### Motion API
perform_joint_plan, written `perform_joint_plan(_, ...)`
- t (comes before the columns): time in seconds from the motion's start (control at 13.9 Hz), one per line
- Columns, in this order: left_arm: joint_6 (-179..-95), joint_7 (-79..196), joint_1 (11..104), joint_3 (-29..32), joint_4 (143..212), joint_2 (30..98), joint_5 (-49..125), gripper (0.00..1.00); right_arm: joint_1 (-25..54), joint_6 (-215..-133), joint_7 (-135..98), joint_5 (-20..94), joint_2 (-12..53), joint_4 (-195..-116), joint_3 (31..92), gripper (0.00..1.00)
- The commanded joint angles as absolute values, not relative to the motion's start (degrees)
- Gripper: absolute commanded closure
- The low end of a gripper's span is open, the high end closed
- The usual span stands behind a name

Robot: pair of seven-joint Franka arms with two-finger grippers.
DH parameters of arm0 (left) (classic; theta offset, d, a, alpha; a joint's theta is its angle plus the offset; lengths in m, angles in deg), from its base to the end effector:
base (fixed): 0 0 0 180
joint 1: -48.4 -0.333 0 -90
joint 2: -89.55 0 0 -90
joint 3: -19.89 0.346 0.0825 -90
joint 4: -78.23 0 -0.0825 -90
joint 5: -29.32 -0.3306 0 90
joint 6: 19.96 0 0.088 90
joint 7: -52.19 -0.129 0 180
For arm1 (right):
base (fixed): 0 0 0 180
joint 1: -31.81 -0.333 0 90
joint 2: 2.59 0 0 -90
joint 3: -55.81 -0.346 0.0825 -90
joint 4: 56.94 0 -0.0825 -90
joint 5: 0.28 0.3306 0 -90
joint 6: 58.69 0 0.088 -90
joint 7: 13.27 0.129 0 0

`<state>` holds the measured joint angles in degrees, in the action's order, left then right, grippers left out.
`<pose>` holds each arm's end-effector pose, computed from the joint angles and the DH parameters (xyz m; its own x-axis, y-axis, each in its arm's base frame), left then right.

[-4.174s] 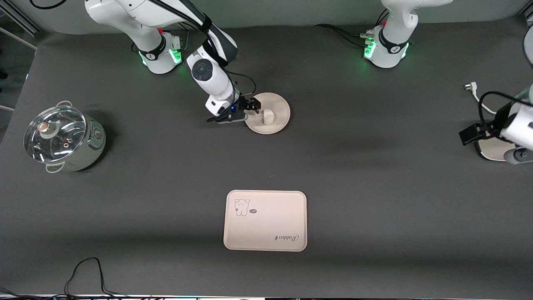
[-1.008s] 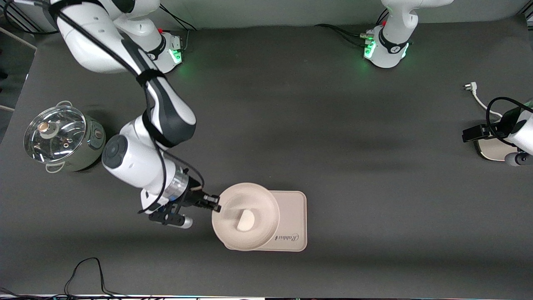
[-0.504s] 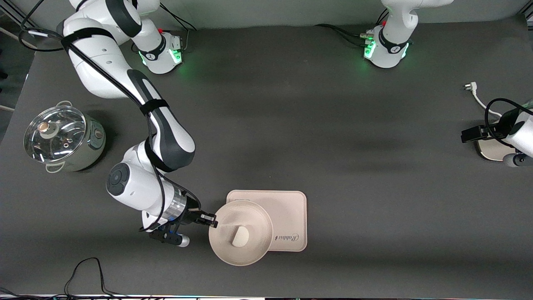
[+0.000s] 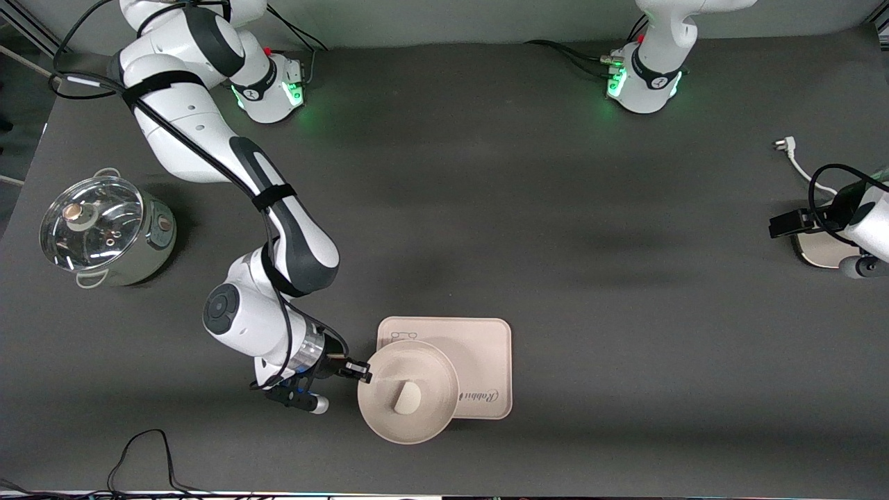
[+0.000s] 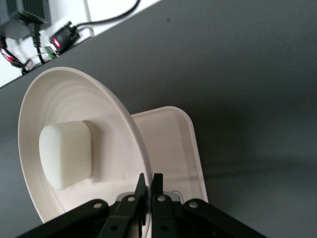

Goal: Place bun in plate and plate on tray
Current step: 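Lower the plate onto the cream tray with the right gripper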

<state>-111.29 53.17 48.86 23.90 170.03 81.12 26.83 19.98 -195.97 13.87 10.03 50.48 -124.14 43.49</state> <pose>0.5380 0.0363 0.5449 0.9851 0.0781 -0.1535 0.0703 -0.9960 -0.0556 0.7285 0.2671 0.2923 0.9523 -0.2914 0.0904 -0.2317 -0.8835 -0.4072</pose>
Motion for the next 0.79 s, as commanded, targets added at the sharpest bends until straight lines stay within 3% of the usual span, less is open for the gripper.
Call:
perform_joint_plan(0.0,-110.8,52.3,49.3,24.5,170.0,81.3,27.4,0.0,19.5,-196.4,13.8,9.5,52.7,-121.8,43.4,1.0)
perform_joint_plan(0.72,-110.8,52.3,49.5,24.5,170.1,81.3,27.4,0.0,17.0,-204.4,16.3,8.5,57.8,-122.0,43.3,1.0)
